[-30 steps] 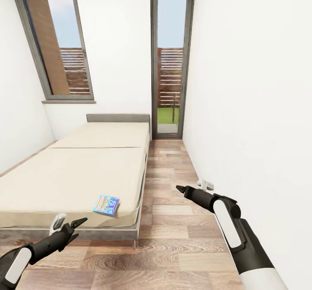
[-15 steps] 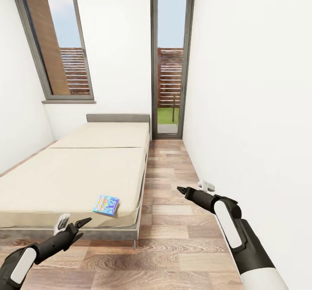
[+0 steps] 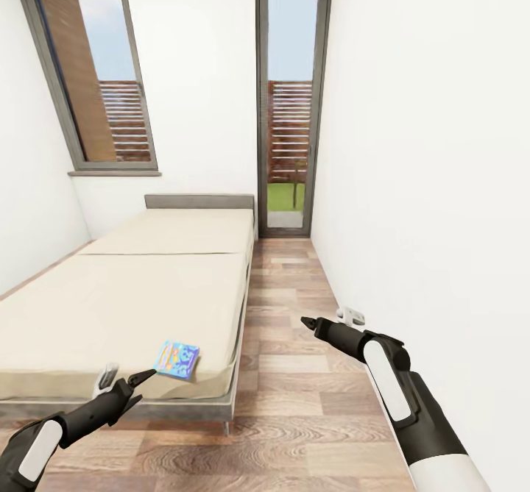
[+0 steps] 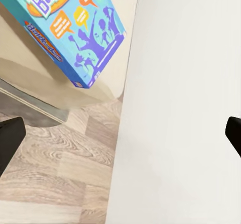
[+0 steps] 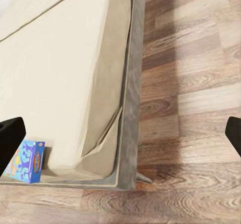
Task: Put all the toys in the child's room - the three board games (two on the bed and one on the table), the two jigsaw puzzles on the table, and the tennis ball on the table - inside the toy box on the table in the child's room.
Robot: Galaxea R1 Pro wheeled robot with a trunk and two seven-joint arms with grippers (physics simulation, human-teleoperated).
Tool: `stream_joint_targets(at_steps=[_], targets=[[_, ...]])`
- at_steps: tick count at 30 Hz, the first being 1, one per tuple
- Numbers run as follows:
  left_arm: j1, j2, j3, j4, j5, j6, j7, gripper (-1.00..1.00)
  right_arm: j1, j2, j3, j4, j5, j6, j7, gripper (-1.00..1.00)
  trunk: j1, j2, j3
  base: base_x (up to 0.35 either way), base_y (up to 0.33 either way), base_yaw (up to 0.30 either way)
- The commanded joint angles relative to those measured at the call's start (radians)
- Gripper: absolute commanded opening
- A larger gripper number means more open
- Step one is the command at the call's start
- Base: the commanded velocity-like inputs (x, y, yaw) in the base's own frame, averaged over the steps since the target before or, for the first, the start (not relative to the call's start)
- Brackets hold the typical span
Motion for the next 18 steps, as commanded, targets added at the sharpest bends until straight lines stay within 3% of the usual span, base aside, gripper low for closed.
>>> stream_joint_targets(at_steps=[1, 18], targets=[[-0.001, 0.0, 0.002, 0.0, 0.002, 0.006, -0.002, 1.0, -0.001, 0.0, 0.0, -0.001, -0.007, 0.004, -0.006, 1.0, 0.0, 0.0, -0.001, 0.056, 0.0, 0.0], [-0.001, 0.001, 0.002, 0.0, 0.002, 0.006, -0.008, 1.0, -0.001, 0.0, 0.0, -0.001, -0.007, 0.003, -0.006, 1.0, 0.0, 0.0, -0.001, 0.17, 0.0, 0.0]])
